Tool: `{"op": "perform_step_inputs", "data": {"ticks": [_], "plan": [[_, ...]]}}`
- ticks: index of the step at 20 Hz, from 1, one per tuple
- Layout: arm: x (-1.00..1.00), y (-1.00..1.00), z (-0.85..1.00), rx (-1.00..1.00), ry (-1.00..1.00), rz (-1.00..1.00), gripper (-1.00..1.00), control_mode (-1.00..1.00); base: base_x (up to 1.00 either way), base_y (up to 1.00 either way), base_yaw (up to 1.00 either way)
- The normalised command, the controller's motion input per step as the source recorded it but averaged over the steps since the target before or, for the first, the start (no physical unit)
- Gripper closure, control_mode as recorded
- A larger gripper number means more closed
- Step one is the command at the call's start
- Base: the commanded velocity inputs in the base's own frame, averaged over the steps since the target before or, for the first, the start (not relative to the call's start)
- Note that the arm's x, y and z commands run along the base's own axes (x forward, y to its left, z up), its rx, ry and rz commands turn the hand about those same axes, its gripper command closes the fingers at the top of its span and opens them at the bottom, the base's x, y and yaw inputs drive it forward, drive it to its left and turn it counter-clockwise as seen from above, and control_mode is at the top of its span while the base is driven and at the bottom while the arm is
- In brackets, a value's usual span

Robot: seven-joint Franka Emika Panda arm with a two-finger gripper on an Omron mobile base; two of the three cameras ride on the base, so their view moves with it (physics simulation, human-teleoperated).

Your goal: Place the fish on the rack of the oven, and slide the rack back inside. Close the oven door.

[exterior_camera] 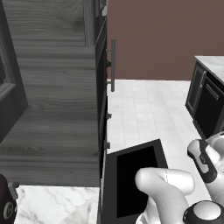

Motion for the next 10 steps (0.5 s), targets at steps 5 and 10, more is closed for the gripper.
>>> {"op": "perform_step_inputs", "data": {"ticks": [5, 10], "plan": [[-0.04, 0.00, -0.02, 0.16, 0.03, 0.00, -1.00, -1.00, 0.00, 0.00, 0.00], [-0.11, 0.00, -0.01, 0.18, 0.06, -0.01, -1.00, -1.00, 0.00, 0.00, 0.00]]}}
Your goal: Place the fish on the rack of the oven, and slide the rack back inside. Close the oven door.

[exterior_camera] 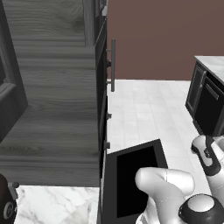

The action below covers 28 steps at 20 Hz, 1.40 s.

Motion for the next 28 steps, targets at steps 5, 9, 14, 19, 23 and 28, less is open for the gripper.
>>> {"op": "perform_step_inputs", "data": {"ticks": [5, 9, 14, 19, 23, 28], "plan": [[-0.04, 0.00, -0.28, 0.17, -0.02, -0.14, -1.00, -1.00, 0.00, 0.00, 0.00], [-0.01, 0.04, -0.51, 0.20, -0.22, -0.26, -1.00, -1.00, 0.00, 0.00, 0.00], [0.00, 0.01, -0.50, 0.26, -0.12, -0.22, -1.00, -1.00, 0.00, 0.00, 0.00], [0.00, -0.01, -0.15, 0.30, 0.10, -0.10, -1.00, -1.00, 0.00, 0.00, 0.00], [0.00, -0.12, 0.00, 0.29, 0.28, 0.00, -1.00, -1.00, 0.00, 0.00, 0.00], [0.00, -0.26, 0.00, 0.28, 0.21, 0.01, -1.00, -1.00, 0.00, 0.00, 0.00]]}}
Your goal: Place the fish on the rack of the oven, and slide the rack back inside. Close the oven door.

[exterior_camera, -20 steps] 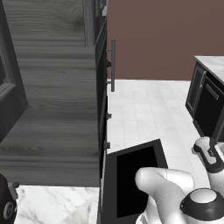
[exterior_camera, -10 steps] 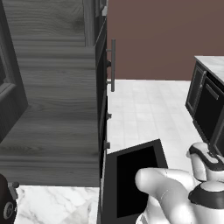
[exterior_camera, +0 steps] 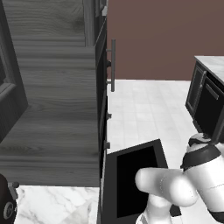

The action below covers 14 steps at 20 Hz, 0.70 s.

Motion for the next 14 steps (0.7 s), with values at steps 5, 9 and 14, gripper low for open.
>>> {"op": "perform_step_inputs", "data": {"ticks": [5, 9, 14], "plan": [[0.00, -0.50, -0.26, 0.24, 0.06, 0.10, -1.00, -1.00, 0.00, 0.00, 0.00], [0.00, -0.47, -0.64, 0.25, 0.13, 0.10, -1.00, -1.00, 0.00, 0.00, 0.00], [0.11, -0.36, -0.73, 0.27, 0.17, 0.11, -1.00, -1.00, 0.00, 0.00, 0.00]]}}
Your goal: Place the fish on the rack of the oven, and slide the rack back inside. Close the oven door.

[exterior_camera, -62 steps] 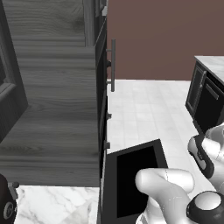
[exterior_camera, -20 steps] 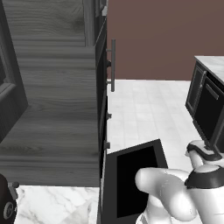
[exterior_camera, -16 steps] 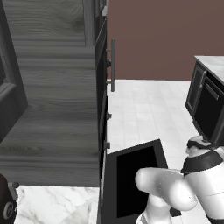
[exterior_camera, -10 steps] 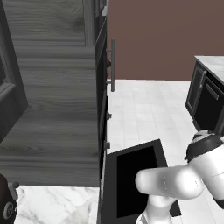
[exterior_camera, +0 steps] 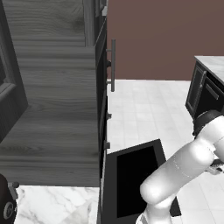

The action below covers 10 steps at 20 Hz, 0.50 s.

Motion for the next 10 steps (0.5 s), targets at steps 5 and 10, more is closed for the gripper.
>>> {"op": "perform_step_inputs", "data": {"ticks": [5, 10], "plan": [[0.13, -0.31, -0.67, 0.24, 0.14, 0.15, -1.00, -1.00, 0.00, 0.00, 0.00], [0.00, -0.26, -0.44, 0.19, 0.01, 0.04, -1.00, -1.00, 0.00, 0.00, 0.00]]}}
